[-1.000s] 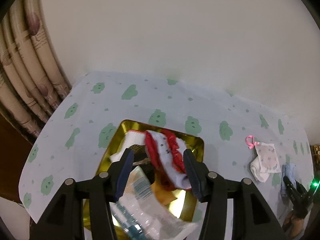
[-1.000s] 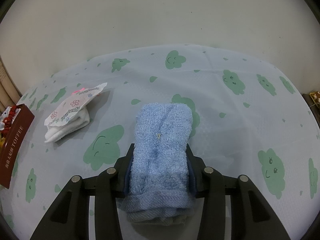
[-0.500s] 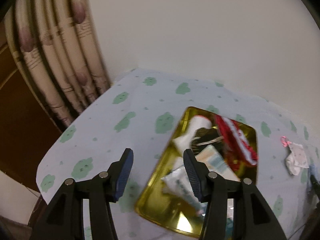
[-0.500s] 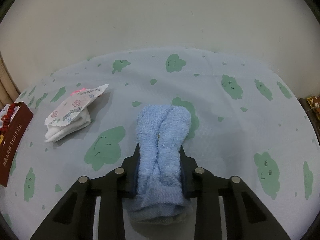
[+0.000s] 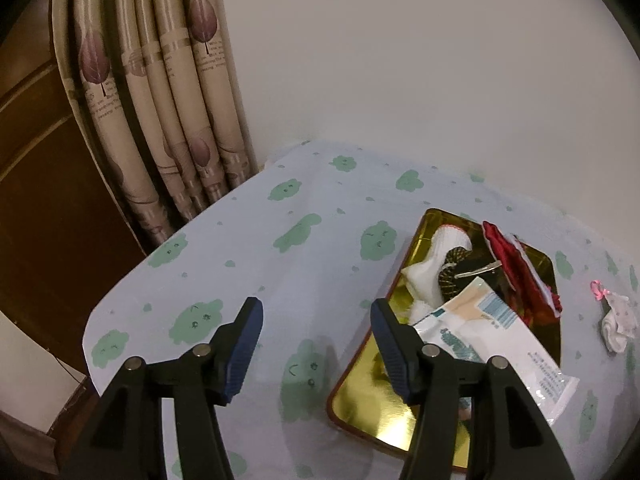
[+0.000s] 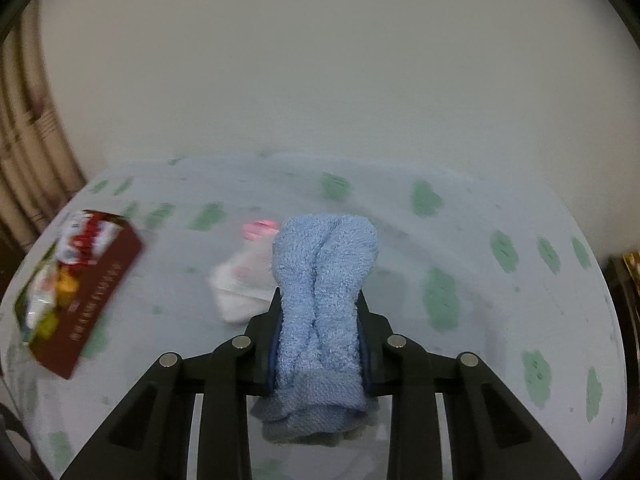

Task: Organize soft objects
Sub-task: 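Lower the blue towel into the tin and open the right gripper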

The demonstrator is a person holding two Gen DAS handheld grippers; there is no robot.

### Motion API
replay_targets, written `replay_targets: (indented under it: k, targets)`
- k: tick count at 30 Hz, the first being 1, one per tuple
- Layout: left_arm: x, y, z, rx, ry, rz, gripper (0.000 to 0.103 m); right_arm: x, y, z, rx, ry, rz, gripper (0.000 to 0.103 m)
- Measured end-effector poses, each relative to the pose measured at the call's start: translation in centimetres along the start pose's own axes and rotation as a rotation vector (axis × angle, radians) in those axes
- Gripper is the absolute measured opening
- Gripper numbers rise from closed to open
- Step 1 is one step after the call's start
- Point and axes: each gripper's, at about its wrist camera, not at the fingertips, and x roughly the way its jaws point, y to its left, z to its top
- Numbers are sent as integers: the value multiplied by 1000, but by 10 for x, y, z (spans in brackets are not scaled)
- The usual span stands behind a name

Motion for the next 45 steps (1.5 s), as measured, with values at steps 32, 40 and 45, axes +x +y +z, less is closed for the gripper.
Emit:
replay_targets:
  k: [32,40,45]
  targets:
    - [10,36,0,-120,20,0,58,57,306,50,-369,100,368,27]
    - [11,38,0,-131,32,-10,58,76,316,38,-406,132,346,41]
    - [12,38,0,-134,30,-13,58,63,313,37,-421,93,341,66]
